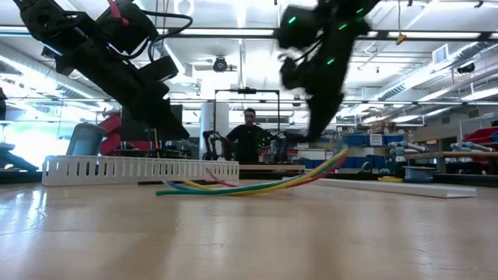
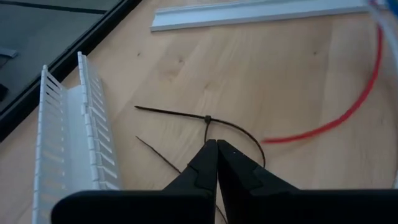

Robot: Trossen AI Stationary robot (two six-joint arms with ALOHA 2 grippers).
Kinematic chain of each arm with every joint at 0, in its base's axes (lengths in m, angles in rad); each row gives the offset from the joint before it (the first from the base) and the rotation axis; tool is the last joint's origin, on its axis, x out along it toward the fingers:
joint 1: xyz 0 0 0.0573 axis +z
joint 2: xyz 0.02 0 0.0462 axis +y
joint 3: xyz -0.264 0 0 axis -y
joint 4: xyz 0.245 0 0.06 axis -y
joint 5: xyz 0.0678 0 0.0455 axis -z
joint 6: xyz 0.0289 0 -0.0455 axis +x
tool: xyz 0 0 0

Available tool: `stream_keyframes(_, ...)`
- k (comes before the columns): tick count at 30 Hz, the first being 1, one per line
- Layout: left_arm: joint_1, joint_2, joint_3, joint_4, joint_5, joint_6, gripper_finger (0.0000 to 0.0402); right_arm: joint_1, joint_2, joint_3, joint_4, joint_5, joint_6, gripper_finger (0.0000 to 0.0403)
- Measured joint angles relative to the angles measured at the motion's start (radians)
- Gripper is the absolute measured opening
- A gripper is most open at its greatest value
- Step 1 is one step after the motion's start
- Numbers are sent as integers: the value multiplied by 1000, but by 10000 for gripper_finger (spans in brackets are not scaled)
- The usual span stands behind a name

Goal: Ziptie cables
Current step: Wrap the cable wires with the left black zip tie

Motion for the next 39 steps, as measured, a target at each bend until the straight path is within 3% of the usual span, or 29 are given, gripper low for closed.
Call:
stream_keyframes(6,0,0,0,-37,0,31,18,49,-253,-162,-16,23,116,1)
stream_keyframes(11,0,31,0,-99,27,69,29,72,-374,-292,-12,52,205,1)
stream_keyframes(15,-1,88,0,-112,90,70,55,80,-399,-385,36,48,256,1)
stream_keyframes(21,0,141,0,-106,65,43,102,88,-400,-482,214,8,261,2)
stream_keyframes(25,0,165,1,-126,57,20,111,88,-400,-505,331,-3,260,2)
stream_keyframes(31,1,224,5,-130,34,-4,92,88,-392,-508,472,-31,228,3)
stream_keyframes(36,-2,229,3,-88,39,-3,21,88,-349,-508,549,-43,214,4)
stream_keyframes(39,-11,230,11,-50,32,22,6,88,-298,-508,585,-62,209,4)
